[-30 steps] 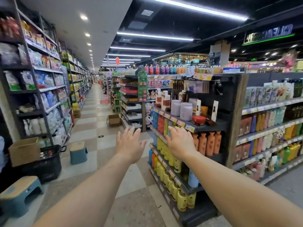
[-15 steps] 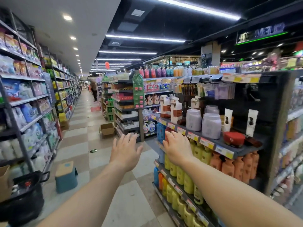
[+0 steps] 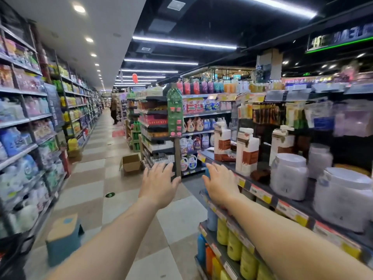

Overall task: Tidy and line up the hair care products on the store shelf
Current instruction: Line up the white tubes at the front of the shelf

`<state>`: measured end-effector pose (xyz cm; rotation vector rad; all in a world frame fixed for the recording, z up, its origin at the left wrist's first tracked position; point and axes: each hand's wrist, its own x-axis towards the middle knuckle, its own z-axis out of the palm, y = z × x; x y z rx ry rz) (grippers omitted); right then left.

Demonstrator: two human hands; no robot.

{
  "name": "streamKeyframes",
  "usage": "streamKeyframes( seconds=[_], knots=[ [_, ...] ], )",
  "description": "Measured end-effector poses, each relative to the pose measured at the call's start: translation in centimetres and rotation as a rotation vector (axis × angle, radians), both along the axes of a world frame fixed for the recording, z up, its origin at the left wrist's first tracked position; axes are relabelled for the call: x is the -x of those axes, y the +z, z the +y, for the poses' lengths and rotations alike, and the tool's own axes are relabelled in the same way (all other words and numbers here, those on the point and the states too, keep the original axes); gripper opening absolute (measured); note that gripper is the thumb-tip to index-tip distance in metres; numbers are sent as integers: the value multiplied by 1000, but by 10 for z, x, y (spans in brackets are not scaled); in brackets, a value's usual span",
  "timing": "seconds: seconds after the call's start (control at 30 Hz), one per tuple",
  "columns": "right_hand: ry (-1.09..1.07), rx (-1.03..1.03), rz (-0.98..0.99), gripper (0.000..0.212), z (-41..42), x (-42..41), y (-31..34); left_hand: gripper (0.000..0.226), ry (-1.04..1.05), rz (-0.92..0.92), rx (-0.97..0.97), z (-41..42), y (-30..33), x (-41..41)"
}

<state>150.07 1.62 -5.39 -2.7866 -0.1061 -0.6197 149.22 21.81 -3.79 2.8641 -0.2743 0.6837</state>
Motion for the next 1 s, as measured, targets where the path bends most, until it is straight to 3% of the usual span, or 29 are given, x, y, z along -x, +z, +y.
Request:
streamKeyframes(
  seconds=[0.27,0.6,1.0],
  knots=[
    [-61,58,-22,46,7,-140,-4,56,-85,8,-11,1,-9,-160],
    [-319,41,-24,49,35,-283,-13,57,-348,-8,-80,18,-15,-352],
    [-585,64,-46,42,10,-348,-12,61,-643,39,-65,-44,-15,-479]
  ],
)
